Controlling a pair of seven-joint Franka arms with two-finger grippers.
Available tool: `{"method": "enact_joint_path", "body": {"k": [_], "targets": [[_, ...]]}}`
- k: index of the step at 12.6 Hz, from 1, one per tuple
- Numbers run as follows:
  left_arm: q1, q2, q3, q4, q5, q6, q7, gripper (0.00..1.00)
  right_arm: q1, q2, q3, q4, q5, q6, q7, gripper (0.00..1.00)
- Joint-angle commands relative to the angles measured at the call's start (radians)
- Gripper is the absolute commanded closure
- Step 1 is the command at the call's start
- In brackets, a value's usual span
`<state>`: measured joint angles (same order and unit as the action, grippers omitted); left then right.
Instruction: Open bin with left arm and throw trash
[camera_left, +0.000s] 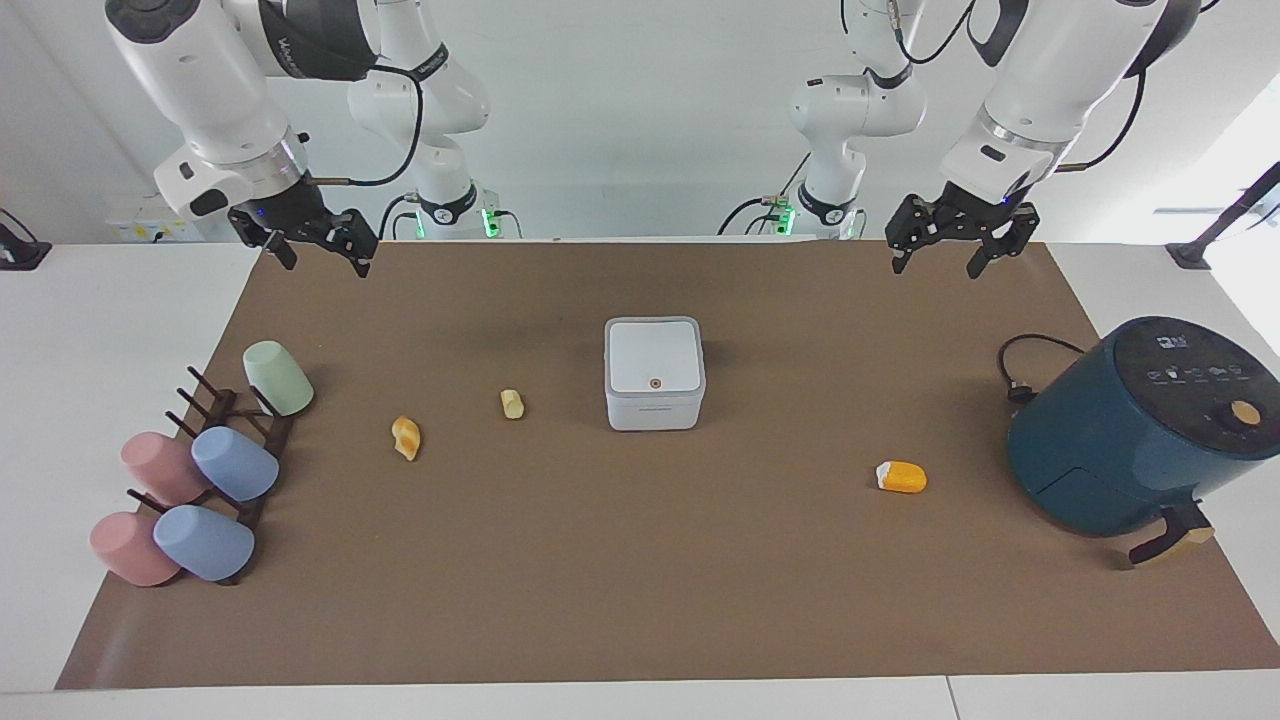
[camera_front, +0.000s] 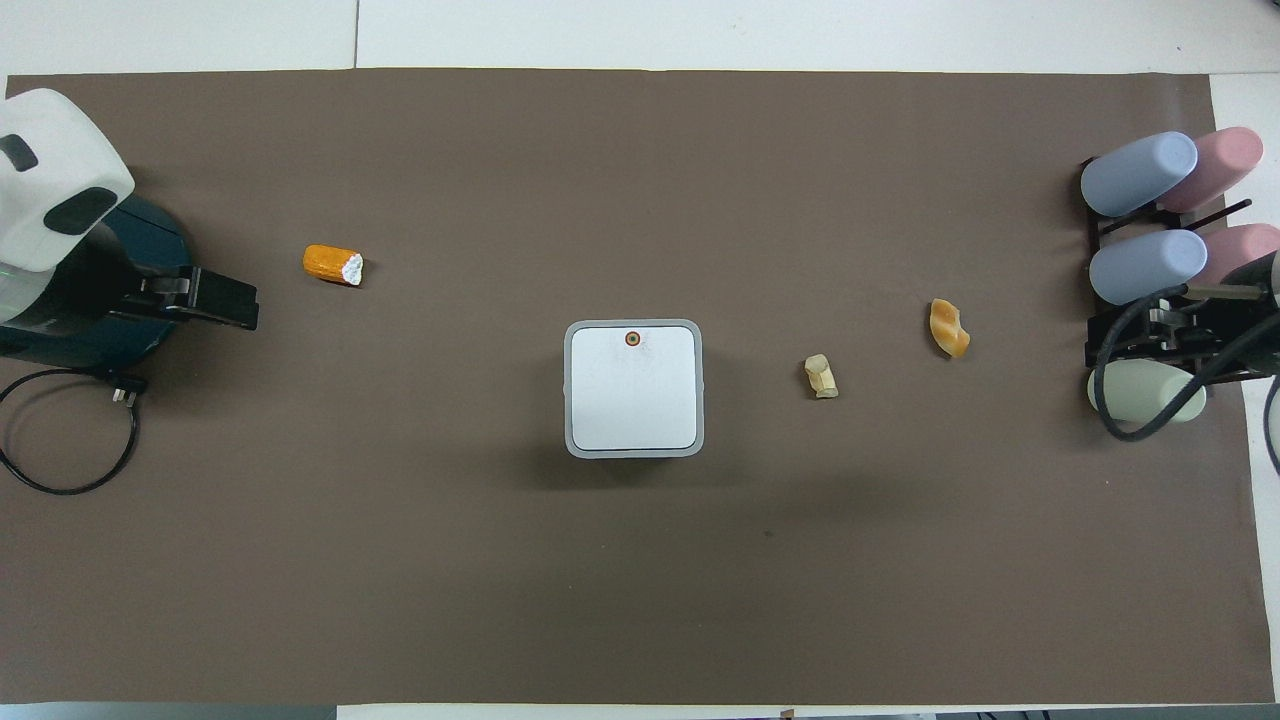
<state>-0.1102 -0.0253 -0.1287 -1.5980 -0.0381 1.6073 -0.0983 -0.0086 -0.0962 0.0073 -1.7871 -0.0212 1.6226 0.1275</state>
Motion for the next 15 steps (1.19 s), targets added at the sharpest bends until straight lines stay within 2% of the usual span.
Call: {"method": "enact_joint_path", "body": {"k": [1, 2, 3, 5, 7, 9, 11, 13, 15], "targets": [[-0.109, 0.028, 0.011, -0.03, -0.058, 0.081, -0.13, 0.59, -0.014, -0.06, 0.005, -0.138, 0.017, 0.149, -0.038, 0.0], [-0.162, 0.048, 0.011, -0.031, -0.063, 0.118, -0.183, 0.83, -0.013, -0.053, 0.005, -0.168, 0.017, 0.208, -0.046, 0.0], [-0.208, 0.082, 0.011, -0.027, -0.065, 0.152, -0.24, 1.0, -0.013, -0.04, 0.005, -0.195, 0.017, 0.264, -0.069, 0.0], [-0.308, 0.155, 0.011, -0.002, -0.065, 0.206, -0.303, 1.0, -0.01, 0.028, 0.005, -0.215, 0.017, 0.377, -0.104, 0.0], [-0.365, 0.212, 0.011, -0.003, -0.063, 0.268, -0.354, 1.0, 0.001, 0.102, 0.007, -0.233, 0.02, 0.507, -0.108, 0.0], [-0.423, 0.264, 0.012, -0.003, -0.062, 0.319, -0.411, 1.0, 0.034, 0.174, 0.01, -0.3, 0.02, 0.719, -0.108, 0.0], [-0.431, 0.294, 0.012, -0.007, -0.057, 0.351, -0.42, 1.0, 0.05, 0.205, 0.01, -0.385, 0.02, 0.894, -0.111, 0.0], [-0.454, 0.326, 0.014, -0.002, -0.049, 0.385, -0.422, 1.0, 0.049, 0.24, 0.008, -0.432, 0.02, 0.979, -0.132, 0.0], [-0.467, 0.367, 0.015, 0.01, -0.045, 0.39, -0.422, 1.0, 0.035, 0.274, 0.01, -0.445, 0.02, 1.013, -0.205, 0.0]]}}
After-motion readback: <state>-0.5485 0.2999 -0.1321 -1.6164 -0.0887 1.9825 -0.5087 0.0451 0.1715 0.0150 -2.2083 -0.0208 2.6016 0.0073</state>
